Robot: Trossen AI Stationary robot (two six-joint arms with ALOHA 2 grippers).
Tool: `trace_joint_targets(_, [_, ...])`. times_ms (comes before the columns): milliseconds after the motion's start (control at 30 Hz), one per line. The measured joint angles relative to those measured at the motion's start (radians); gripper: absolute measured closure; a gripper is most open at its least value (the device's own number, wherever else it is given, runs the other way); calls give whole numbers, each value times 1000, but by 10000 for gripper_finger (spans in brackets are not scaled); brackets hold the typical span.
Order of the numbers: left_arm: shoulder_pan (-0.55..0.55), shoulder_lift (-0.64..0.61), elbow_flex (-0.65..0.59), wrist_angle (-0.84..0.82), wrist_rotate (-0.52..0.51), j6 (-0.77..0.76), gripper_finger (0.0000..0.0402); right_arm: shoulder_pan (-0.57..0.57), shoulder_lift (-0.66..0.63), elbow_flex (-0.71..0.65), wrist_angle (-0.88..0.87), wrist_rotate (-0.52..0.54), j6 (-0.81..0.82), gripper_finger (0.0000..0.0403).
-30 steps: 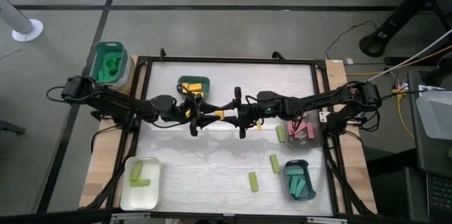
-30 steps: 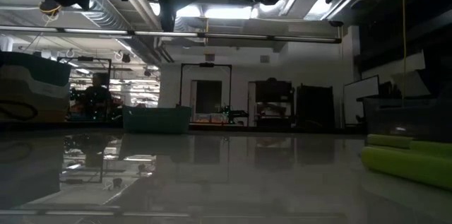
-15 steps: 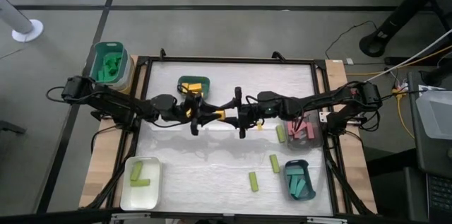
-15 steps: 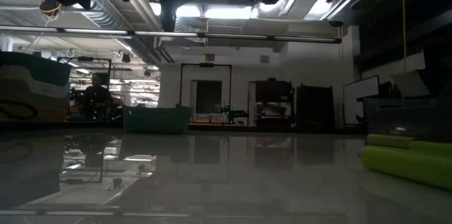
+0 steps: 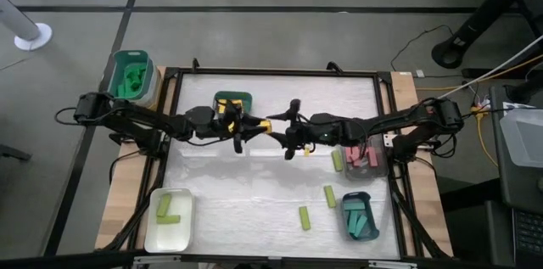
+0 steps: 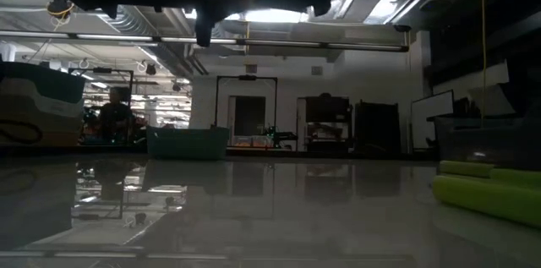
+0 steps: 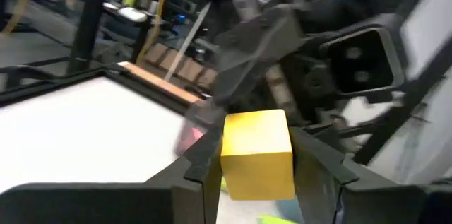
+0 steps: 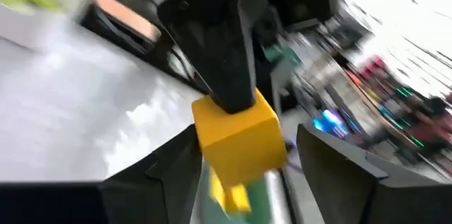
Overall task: Sort blocks
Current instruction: Put the yellow block into the green bin
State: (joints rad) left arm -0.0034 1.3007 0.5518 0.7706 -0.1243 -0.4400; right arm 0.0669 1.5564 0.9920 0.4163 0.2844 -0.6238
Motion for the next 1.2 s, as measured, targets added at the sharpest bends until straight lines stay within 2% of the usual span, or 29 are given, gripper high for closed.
trace_joint_targets(167, [70,-3,-4,-70,-2,50,284,26,-72,0,-206,204,30,174])
trace_joint_targets(300, [148,-3,-5,-135,-8,85,284,52,-109,1,-426,206,218,174])
trace_joint_targets(400, [207,-2,-5,-246,-57,102,284,85,-115,1,-567,150,401,174])
trace_joint_targets(533, [284,-1,-5,-376,-127,103,274,129,-116,1,-702,1,602,174])
trace_joint_targets(667, [351,-1,-5,-484,-144,102,275,175,-116,1,-759,-165,775,174])
trace_joint_targets(767, [385,-1,-6,-555,-145,100,276,210,-116,1,-762,-242,919,174])
trace_joint_targets(1000, [427,-1,-6,-658,-145,100,253,277,-116,1,-784,-270,1260,174])
trace_joint_targets(1200, [431,-2,-6,-688,-147,72,234,323,-104,0,-847,-270,1468,174])
